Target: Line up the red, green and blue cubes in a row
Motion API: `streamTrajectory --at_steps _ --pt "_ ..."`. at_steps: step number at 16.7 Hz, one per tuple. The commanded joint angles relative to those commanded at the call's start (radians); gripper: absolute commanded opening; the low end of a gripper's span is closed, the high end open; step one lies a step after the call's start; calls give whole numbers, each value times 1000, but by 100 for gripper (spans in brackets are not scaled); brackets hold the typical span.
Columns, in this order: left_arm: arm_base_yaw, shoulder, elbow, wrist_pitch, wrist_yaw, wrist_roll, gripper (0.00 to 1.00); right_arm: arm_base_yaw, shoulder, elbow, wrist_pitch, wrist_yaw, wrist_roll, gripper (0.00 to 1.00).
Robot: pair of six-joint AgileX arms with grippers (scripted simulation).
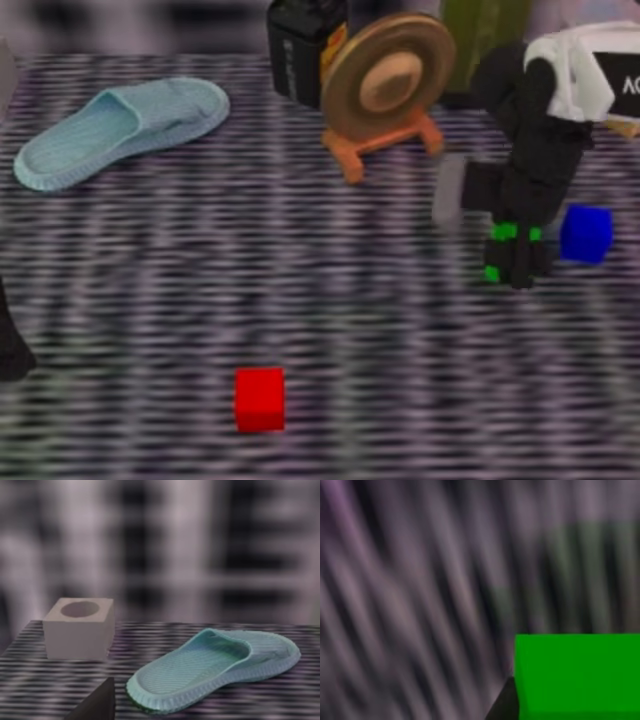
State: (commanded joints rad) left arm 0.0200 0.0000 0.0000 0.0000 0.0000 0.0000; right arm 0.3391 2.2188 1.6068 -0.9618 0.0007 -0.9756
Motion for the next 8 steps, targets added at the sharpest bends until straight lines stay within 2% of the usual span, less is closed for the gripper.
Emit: streamTrajectory --at_steps 3,8 --pt "0 0 0 0 0 0 100 6 -43 52 -97 1 -2 0" --pt "0 0 0 0 0 0 100 2 -50 58 -108 1 0 0"
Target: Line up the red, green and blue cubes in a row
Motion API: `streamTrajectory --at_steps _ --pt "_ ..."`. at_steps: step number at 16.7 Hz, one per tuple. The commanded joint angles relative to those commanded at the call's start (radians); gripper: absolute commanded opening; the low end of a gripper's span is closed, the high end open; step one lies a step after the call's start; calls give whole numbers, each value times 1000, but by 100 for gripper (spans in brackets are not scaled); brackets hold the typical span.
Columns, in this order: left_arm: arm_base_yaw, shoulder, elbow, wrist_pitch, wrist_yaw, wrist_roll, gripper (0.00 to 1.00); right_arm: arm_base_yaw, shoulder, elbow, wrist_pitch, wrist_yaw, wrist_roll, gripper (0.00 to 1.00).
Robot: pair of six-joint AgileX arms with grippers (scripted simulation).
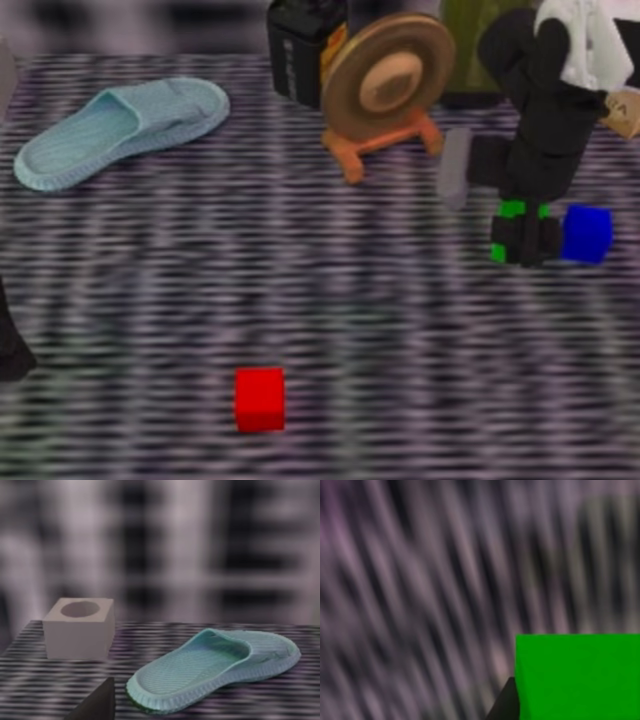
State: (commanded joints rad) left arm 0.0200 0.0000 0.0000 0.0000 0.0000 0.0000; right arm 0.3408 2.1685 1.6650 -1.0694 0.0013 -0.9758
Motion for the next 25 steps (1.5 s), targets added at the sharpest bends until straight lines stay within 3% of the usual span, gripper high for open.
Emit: streamTrajectory --at_steps 4,11,14,20,25 --pt "0 0 0 0 0 0 100 72 -14 -9 -3 -1 40 0" --pt "0 0 0 0 0 0 100 429 -87 -75 -19 -5 237 0" --pt "0 0 0 0 0 0 100 532 -116 -96 -20 -4 300 0" --pt "0 0 0 0 0 0 100 545 -117 -98 -17 -5 313 0" --pt "0 0 0 0 0 0 100 545 -69 -189 127 -5 317 0"
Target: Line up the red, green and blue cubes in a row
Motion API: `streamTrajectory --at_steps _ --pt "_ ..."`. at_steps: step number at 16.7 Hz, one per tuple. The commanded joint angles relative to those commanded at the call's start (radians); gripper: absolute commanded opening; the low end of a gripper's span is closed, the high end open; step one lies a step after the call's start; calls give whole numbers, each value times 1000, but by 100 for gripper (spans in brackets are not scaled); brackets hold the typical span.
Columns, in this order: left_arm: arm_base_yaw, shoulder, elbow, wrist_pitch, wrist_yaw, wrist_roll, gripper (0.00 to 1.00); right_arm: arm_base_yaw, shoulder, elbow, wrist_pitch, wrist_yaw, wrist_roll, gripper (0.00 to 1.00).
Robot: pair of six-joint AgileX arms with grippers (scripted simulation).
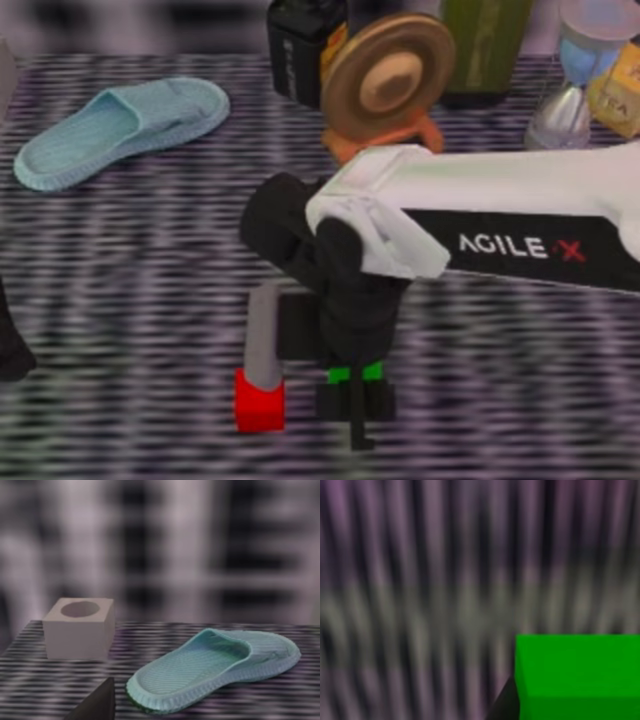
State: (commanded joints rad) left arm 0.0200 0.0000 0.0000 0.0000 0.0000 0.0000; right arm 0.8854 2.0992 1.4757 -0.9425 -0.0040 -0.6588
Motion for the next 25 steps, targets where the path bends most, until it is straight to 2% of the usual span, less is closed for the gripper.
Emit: streamTrajectory --at_steps 3,7,20,25 --pt "0 0 0 0 0 0 100 4 34 -57 88 1 -2 0" --pt "0 0 0 0 0 0 100 5 39 -65 99 2 -2 0" --pt "0 0 0 0 0 0 100 5 39 -65 99 2 -2 98" --pt "0 0 0 0 0 0 100 5 39 -65 99 2 -2 100"
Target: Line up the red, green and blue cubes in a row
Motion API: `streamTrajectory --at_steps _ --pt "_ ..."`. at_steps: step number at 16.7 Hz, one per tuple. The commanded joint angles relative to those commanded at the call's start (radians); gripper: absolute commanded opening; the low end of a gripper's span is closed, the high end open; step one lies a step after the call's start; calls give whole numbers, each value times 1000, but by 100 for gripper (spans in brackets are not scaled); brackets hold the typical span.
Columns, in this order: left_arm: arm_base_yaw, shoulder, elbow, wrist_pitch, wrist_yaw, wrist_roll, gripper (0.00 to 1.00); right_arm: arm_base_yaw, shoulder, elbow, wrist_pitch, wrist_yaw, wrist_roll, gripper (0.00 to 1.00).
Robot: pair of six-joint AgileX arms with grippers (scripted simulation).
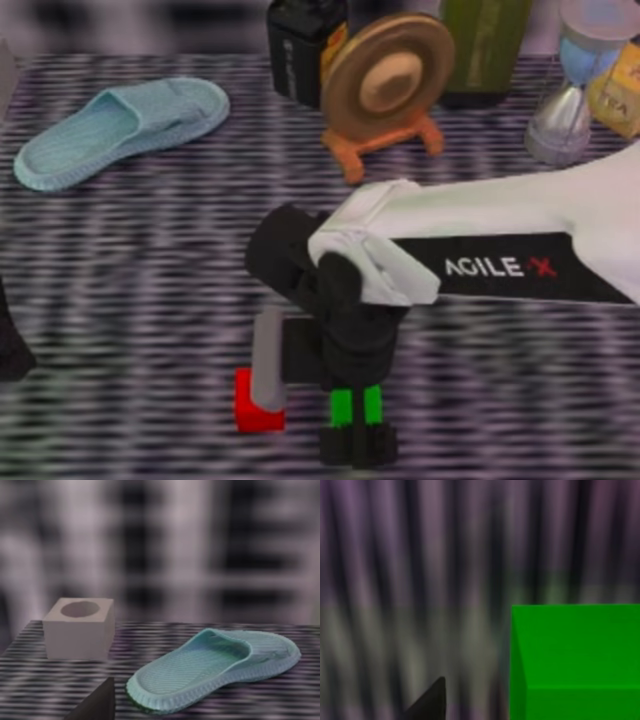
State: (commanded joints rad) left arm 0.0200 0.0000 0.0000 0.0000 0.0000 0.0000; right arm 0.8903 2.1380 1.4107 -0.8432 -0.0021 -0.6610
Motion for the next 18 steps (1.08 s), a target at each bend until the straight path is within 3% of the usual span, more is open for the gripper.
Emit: streamTrajectory --at_steps 6,13,18 --pt "0 0 0 0 0 0 100 1 -6 15 -17 0 -1 100" --pt "0 0 0 0 0 0 100 6 -94 145 -240 -1 -4 100" --pt "0 0 0 0 0 0 100 0 -92 146 -241 -1 -1 100"
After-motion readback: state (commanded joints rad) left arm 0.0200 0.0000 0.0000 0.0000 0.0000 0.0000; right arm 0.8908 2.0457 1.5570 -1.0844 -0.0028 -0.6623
